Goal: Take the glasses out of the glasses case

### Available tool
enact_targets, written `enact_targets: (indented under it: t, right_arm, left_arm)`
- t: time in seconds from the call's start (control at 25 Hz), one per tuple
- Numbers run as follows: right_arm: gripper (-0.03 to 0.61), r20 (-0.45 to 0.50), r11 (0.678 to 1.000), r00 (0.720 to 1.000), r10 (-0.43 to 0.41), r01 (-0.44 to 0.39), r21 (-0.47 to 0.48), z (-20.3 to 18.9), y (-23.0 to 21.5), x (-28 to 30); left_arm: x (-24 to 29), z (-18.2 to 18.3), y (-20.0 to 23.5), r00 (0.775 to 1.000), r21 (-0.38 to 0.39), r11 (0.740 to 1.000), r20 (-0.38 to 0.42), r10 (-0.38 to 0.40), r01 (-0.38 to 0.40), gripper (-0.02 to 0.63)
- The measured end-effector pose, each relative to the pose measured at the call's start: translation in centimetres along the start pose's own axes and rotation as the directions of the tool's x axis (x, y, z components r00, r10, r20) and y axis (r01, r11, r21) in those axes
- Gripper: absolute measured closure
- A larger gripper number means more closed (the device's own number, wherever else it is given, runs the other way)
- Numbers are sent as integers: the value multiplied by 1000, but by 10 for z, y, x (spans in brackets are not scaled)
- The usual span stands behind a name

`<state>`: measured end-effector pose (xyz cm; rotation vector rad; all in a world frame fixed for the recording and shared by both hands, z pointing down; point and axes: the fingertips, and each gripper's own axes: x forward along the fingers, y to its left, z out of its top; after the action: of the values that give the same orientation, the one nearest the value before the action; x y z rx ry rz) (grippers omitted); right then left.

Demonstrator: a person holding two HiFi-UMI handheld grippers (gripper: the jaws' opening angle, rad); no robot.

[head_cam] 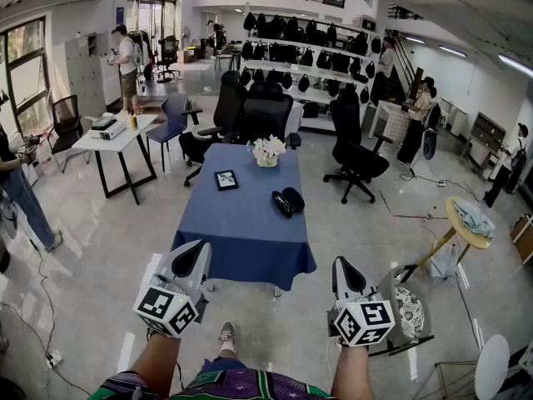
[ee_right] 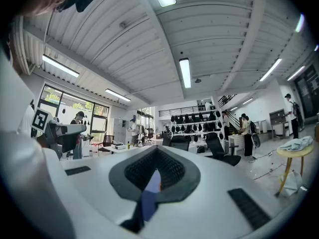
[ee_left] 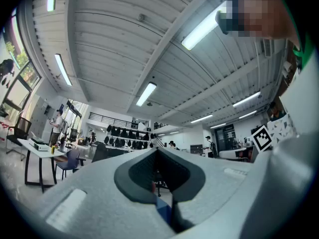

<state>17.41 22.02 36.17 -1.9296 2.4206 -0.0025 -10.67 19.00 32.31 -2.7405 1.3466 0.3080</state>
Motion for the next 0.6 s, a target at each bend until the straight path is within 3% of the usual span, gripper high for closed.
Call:
enact_targets:
  t: [0.36, 0.6]
  right_arm:
    - [578, -5, 1000, 1000, -10, 10, -9, -5, -4, -4]
    - [578, 27, 999, 1000, -7, 6, 35, -2, -5, -6]
  left_arm:
    - [2, -11, -8, 1000, -38, 999, -4, -25, 24, 600]
    - [-2, -8, -4, 1000, -41, 999, 6, -1, 1, 599]
